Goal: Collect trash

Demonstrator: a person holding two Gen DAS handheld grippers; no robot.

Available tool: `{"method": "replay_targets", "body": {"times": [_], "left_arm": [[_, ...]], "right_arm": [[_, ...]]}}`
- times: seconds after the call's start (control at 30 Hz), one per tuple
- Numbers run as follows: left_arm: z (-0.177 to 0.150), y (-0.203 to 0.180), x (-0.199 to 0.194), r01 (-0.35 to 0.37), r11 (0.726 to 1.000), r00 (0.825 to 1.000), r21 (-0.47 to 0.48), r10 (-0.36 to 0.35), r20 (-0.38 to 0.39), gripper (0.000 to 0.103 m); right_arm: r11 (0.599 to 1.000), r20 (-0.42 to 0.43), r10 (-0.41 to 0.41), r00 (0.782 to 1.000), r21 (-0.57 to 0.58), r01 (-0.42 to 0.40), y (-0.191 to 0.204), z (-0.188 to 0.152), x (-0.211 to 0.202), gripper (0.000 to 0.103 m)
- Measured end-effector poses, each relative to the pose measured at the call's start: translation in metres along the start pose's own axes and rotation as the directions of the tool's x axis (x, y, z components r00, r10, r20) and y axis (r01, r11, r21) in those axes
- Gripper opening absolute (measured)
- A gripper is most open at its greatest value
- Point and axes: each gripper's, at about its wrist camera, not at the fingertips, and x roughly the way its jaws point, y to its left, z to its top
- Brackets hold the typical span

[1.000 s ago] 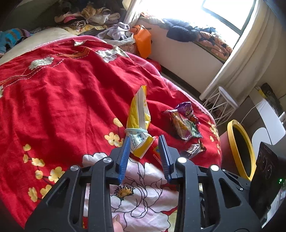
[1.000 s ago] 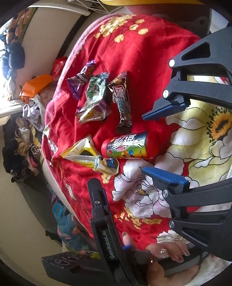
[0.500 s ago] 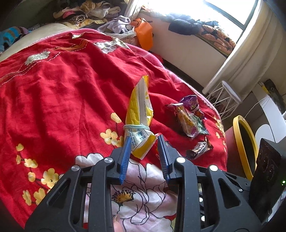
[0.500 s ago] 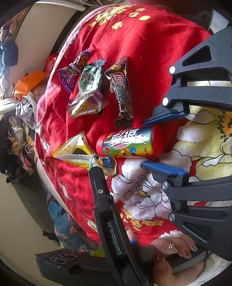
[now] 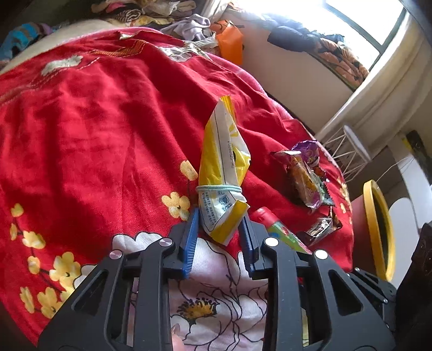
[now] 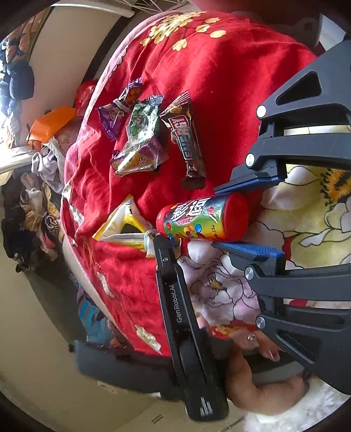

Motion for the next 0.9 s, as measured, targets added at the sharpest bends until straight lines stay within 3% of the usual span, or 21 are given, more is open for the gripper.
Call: {"method": "replay_targets", "body": {"times": [0.23,0.57,0.9], "left_arm": [[0.002,0.001,-0.018,0.027,1.000,0.999,-0.007,-0.027,0.038,0.018],[0.012,-0.003,-0.048,0.050,0.999,0.993,0.000,-0.050,0.110,0.018],[0.019,-0.022,-0.072,0.094,0.995,0.982,0.036,-0.098,0.161,0.018]], "right_arm": [[1.000,0.017,0.002,1.000,0.008,-0.002,-0.002,-0.004,-0.011,0.032],[0.999,0.122,0.004,0.993,-0.032,0.000,0.005,-0.013,-0.046,0.031],[1.000,0.231,-0.008,0.973,0.023,0.003,-0.012,-0.007,-0.088,0.031]]}}
